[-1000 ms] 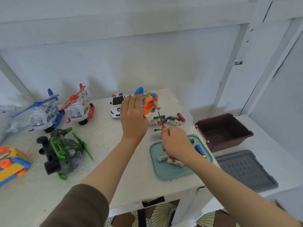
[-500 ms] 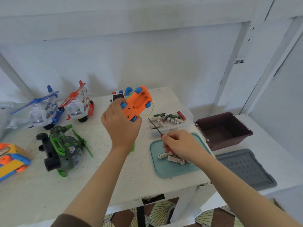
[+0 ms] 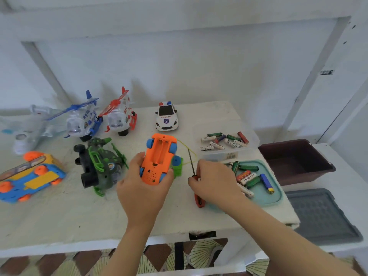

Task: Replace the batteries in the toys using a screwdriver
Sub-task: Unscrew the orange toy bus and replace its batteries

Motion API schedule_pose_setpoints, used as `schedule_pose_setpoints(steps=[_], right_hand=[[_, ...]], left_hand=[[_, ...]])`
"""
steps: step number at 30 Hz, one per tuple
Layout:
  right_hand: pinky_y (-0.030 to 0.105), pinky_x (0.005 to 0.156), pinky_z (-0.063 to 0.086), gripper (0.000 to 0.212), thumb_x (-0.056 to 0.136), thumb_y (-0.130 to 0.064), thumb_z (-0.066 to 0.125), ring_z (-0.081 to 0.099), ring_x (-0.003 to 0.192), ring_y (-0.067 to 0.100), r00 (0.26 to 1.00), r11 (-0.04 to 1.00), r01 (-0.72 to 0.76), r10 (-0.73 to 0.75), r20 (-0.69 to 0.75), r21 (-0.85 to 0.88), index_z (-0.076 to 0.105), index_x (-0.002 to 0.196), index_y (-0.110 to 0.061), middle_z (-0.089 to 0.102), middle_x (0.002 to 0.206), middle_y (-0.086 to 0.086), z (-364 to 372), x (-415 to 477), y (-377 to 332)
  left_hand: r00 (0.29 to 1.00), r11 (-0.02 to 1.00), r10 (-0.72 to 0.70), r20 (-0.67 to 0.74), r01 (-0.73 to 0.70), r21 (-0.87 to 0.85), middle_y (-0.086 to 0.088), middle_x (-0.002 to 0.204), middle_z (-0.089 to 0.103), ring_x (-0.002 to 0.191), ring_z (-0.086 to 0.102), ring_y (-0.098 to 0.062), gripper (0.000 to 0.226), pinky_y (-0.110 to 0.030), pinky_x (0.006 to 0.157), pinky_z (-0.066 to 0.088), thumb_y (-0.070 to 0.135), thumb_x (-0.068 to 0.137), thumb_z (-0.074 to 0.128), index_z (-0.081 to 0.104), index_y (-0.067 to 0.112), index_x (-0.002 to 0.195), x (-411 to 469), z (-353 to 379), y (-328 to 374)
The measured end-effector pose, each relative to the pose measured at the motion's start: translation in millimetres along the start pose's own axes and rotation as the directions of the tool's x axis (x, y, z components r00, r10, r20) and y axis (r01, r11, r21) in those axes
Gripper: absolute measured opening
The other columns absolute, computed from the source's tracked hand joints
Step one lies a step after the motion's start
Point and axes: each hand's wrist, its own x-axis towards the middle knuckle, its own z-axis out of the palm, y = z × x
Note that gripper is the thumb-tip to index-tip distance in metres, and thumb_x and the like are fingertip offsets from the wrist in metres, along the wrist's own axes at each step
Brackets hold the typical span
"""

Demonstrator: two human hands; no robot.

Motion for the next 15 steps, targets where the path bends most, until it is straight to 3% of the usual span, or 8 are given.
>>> schedule_pose_setpoints(steps=[2,5,9,12,15], right_hand=[[0.029,0.060,0.031,0.023,0.090,-0.036,0.050,0.046,0.074,0.021,0.999,1.000,0.002,-0.003,-0.037,-0.031,0.044,0.085,-0.015,0.049,0.077,-0.001,3.6,0.9,-2.1],[0.029,0.062,0.032,0.024,0.094,-0.038,0.047,0.048,0.076,0.021,1.000,0.999,-0.002,0.001,-0.025,-0.052,0.047,0.086,-0.015,0.056,0.084,0.002,6.6,3.8,-0.4],[0.029,0.068,0.038,0.020,0.094,-0.028,0.045,0.052,0.083,0.018,0.998,1.000,0.029,-0.028,0.059,0.000,0.060,0.097,-0.016,0.064,0.097,-0.001,-5.0,9.1,12.8],[0.027,0.071,0.038,0.019,0.090,-0.021,0.047,0.053,0.091,0.015,0.978,0.982,0.163,-0.148,0.143,-0.093,0.062,0.103,-0.023,0.055,0.095,-0.007,-22.3,10.2,27.4],[0.026,0.073,0.038,0.016,0.086,-0.025,0.054,0.049,0.093,0.011,0.942,0.975,0.209,-0.180,0.283,-0.074,0.059,0.100,-0.029,0.051,0.097,-0.011,-33.0,8.5,36.4]], left_hand=[[0.999,0.999,-0.041,0.023,0.040,0.017,0.027,0.073,0.050,0.061,0.054,-0.002,0.065,-0.051,0.064,0.053,0.060,0.067,0.059,0.063,0.016,0.115,-6.7,-2.2,-3.5],[0.996,0.997,-0.070,0.048,0.069,0.031,0.023,0.076,0.052,0.063,0.052,0.002,0.068,-0.051,0.063,0.052,0.061,0.068,0.059,0.064,0.014,0.117,-16.0,-6.2,-7.9],[0.993,0.994,-0.082,0.086,0.075,0.079,0.008,0.084,0.062,0.060,0.054,-0.011,0.078,-0.051,0.063,0.053,0.068,0.070,0.057,0.060,0.011,0.124,-24.0,-11.3,-10.2],[0.990,0.988,-0.036,0.136,0.015,0.152,0.001,0.094,0.068,0.068,0.057,-0.014,0.088,-0.043,0.072,0.051,0.073,0.072,0.053,0.056,0.009,0.132,-28.5,-14.0,-11.7],[0.982,0.995,-0.021,0.190,0.001,0.104,-0.007,0.109,0.068,0.079,0.060,-0.018,0.083,-0.042,0.078,0.046,0.069,0.081,0.043,0.051,0.009,0.139,-33.1,-16.9,-14.9]])
